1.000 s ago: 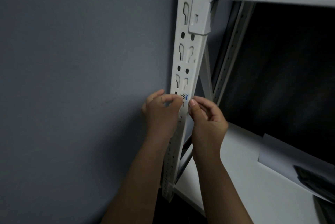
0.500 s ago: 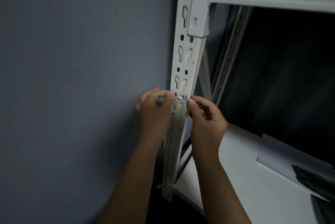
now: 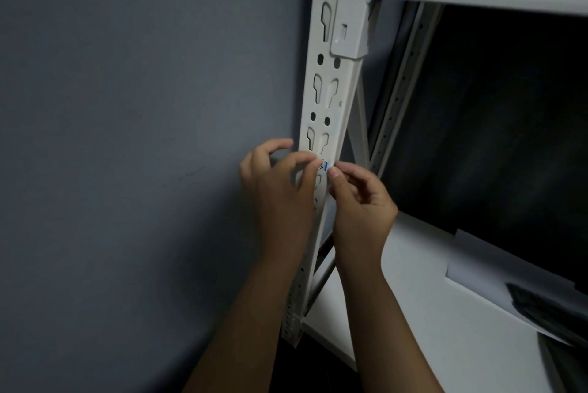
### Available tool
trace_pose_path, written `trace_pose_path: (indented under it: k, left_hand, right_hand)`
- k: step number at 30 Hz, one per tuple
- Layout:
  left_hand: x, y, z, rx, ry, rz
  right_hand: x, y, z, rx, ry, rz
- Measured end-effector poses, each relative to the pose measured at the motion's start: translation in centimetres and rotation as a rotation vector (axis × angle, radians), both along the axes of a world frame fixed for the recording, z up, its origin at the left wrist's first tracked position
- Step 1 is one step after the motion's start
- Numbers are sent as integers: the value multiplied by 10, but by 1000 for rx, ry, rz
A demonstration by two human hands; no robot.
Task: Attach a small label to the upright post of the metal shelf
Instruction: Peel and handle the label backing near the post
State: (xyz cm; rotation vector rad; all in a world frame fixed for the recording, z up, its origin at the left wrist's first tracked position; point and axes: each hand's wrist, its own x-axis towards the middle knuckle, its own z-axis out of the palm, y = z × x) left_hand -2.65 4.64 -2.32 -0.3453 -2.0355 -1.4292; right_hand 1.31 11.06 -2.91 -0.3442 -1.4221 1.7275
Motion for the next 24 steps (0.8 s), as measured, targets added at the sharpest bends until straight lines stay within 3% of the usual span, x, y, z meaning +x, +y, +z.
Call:
trace_pose_path:
  k: [10,16,24]
  left_hand:
    - [-6,-2,-10,-214,379,136]
    - [-17,-4,-11,-269,389,133]
    - [-14,2,-19,-210,242,57]
  right_hand:
    - [2,0,1,1,-3,7]
    - [1,0,0,28,-18,-12]
    - [1,-3,2,-2,-13,-25]
